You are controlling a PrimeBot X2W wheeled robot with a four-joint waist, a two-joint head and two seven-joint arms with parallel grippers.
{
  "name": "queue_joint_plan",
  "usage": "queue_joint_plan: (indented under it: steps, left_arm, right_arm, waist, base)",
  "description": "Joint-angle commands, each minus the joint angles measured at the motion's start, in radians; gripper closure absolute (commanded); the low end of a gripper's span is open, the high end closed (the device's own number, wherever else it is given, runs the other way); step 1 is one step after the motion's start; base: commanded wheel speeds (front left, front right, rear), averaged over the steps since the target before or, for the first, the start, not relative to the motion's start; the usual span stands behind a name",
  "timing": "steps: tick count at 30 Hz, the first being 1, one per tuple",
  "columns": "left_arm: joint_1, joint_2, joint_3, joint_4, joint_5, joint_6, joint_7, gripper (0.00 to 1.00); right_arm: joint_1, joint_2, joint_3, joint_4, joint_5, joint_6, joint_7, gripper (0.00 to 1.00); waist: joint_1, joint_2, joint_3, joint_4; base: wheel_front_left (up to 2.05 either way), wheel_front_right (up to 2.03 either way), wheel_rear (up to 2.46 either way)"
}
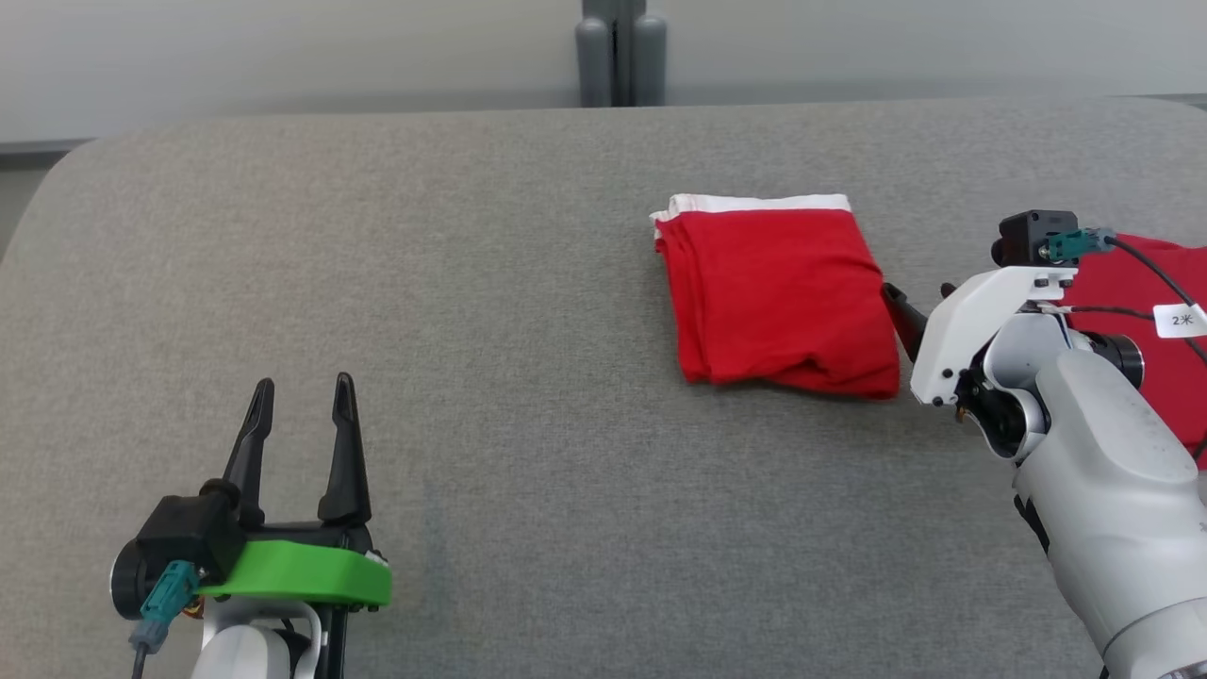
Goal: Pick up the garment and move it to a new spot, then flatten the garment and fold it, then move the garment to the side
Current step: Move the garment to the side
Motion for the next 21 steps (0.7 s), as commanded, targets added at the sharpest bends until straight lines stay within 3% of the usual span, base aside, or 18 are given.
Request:
queue_joint_plan:
  steps: [1,15,21]
  left_arm:
    - [-0.022,0.003,-0.004,-0.006,-0.009,-0.002,-0.003,0.0]
    - [-0.046,0.003,-0.039,-0.02,-0.027,0.001,-0.002,0.0]
    - [-0.047,0.003,-0.036,-0.021,-0.03,0.008,-0.002,0.0]
  right_arm:
    - [-0.019,-0.007,-0.006,0.023,-0.016,0.0,0.005,0.0]
    - [-0.126,-0.001,-0.097,0.268,-0.164,-0.001,-0.014,0.0]
    - [-0.128,0.057,-0.101,0.365,-0.208,0.0,0.057,0.0]
  waist:
    - [0.0,0.0,0.072,0.08]
    - [0.0,0.0,0.128,0.133]
    - [0.0,0.0,0.132,0.129]
  base:
    - [0.0,0.0,0.0]
    - [0.0,0.0,0.0]
    - [0.0,0.0,0.0]
